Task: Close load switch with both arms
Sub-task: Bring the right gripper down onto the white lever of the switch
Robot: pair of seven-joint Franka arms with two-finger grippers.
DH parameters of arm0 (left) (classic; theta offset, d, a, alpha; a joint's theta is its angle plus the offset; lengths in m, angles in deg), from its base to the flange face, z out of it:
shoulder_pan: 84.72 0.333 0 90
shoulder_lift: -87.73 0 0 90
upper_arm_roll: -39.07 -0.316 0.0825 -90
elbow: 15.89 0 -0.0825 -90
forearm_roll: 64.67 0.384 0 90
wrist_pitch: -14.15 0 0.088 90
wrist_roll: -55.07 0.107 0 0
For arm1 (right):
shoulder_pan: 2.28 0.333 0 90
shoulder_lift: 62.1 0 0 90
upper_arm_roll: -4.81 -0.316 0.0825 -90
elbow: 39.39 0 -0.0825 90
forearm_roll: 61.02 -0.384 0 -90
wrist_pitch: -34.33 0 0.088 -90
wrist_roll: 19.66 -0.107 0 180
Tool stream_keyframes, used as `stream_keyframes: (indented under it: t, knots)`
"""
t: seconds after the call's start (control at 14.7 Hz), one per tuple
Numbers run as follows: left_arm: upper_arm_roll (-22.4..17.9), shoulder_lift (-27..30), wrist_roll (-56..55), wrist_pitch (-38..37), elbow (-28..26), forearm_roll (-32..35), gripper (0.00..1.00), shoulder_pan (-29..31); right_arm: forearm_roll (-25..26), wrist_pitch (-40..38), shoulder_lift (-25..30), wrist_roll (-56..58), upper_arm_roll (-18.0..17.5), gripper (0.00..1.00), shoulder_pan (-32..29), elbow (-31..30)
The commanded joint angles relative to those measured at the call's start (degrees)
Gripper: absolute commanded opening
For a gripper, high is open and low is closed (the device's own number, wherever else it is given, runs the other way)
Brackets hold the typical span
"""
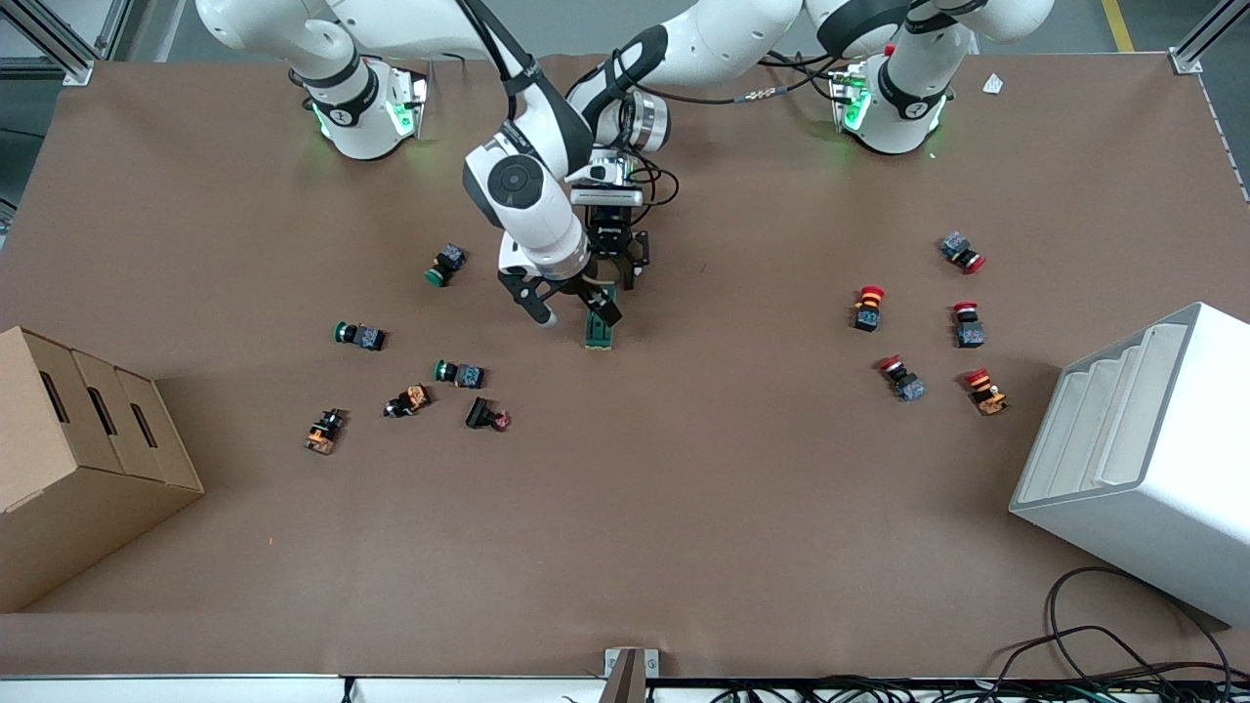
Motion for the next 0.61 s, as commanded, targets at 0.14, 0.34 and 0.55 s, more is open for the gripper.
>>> stream_keyframes:
  t: [0.14, 0.34, 0.55]
  knots:
    - [-0.8, -2.9, 0.6, 0.0, 0.7, 0.0, 1.00, 0.1, -1.3, 5.1, -2.3, -0.7, 0.6, 1.00, 1.9, -0.7]
    - [-0.8, -2.9, 0.4, 0.0, 0.6, 0.0, 1.00, 0.2, -1.3, 5.4, -3.0, -0.7, 0.5, 1.00, 2.2, -0.5]
    - [-0.8, -2.8, 0.0, 0.0, 0.7, 0.0, 1.00, 0.3, -1.3, 6.6, -3.4, -1.1, 0.5, 1.00, 3.0, -0.5]
